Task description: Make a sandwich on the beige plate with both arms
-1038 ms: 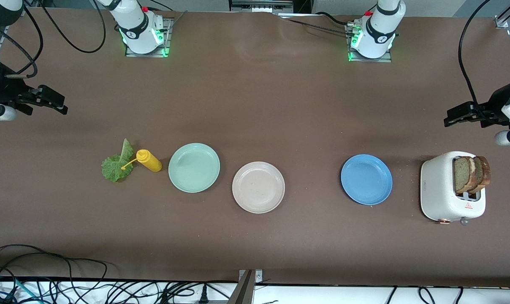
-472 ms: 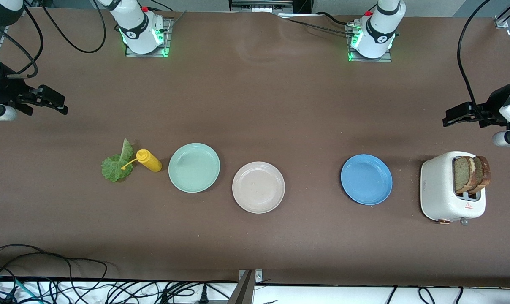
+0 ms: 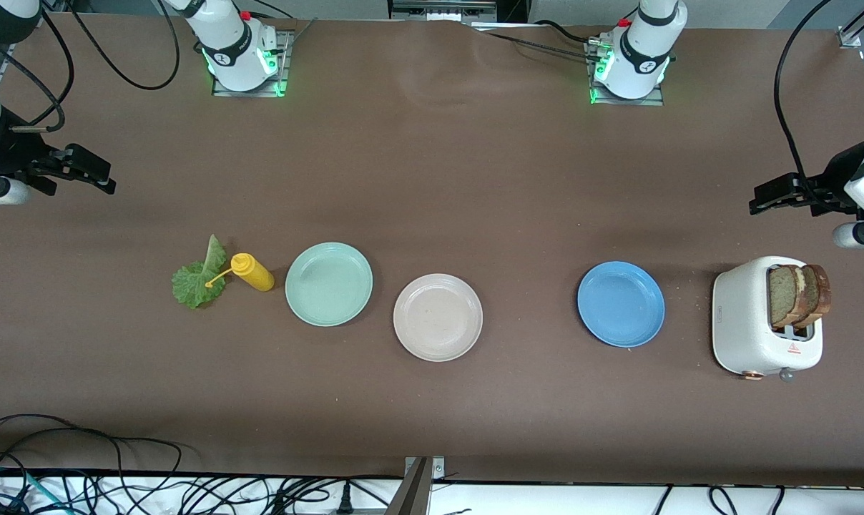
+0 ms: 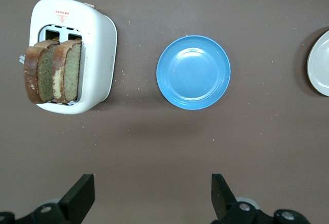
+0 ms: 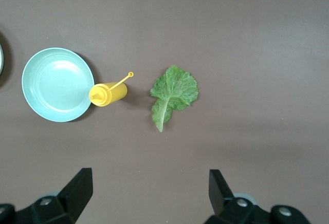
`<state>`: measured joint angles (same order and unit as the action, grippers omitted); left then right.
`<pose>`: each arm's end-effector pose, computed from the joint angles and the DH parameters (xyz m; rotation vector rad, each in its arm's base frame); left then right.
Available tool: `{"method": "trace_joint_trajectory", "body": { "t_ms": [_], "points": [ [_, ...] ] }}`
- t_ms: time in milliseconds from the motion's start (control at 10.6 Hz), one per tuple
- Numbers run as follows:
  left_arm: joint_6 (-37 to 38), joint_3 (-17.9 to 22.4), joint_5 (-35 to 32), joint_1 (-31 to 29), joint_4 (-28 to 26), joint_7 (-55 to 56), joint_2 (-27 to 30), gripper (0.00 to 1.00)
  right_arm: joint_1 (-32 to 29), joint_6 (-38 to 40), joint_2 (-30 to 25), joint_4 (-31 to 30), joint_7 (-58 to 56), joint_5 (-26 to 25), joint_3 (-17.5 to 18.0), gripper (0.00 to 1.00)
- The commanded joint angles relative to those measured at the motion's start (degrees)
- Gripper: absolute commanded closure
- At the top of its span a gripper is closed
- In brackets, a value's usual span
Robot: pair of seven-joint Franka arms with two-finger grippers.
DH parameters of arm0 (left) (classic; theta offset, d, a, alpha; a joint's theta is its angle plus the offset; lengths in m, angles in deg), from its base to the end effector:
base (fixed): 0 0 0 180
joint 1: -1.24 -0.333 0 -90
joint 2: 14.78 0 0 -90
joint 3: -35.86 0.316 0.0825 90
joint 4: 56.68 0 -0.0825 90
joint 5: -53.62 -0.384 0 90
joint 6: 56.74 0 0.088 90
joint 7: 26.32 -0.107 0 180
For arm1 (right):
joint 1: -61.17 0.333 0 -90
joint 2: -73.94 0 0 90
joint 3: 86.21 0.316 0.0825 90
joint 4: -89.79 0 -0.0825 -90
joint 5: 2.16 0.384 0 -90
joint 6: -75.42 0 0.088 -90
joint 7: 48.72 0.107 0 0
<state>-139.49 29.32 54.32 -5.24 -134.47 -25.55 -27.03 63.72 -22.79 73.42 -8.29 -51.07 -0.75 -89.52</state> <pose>0.6051 0.0057 0.5900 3.0998 0.0196 -0.1957 0.5603 -0.0053 0.5750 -3.1167 -0.0380 -0.0187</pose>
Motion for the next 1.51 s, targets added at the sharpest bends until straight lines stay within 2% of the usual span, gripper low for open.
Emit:
{"method": "trace_joint_trajectory", "body": {
  "t_ms": [0, 1416],
  "points": [
    [0.39, -0.58, -1.40, -0.46, -1.40, -1.29, 1.53, 0.00, -0.08, 0.65, 0.08, 1.05, -0.20, 0.44, 0.15, 0.00],
    [0.57, -0.58, -1.40, -0.11, -2.27, -1.29, 1.53, 0.00, -0.26, 0.82, 0.17, 1.14, -0.56, 0.17, -0.20, 0.00]
  ]
}}
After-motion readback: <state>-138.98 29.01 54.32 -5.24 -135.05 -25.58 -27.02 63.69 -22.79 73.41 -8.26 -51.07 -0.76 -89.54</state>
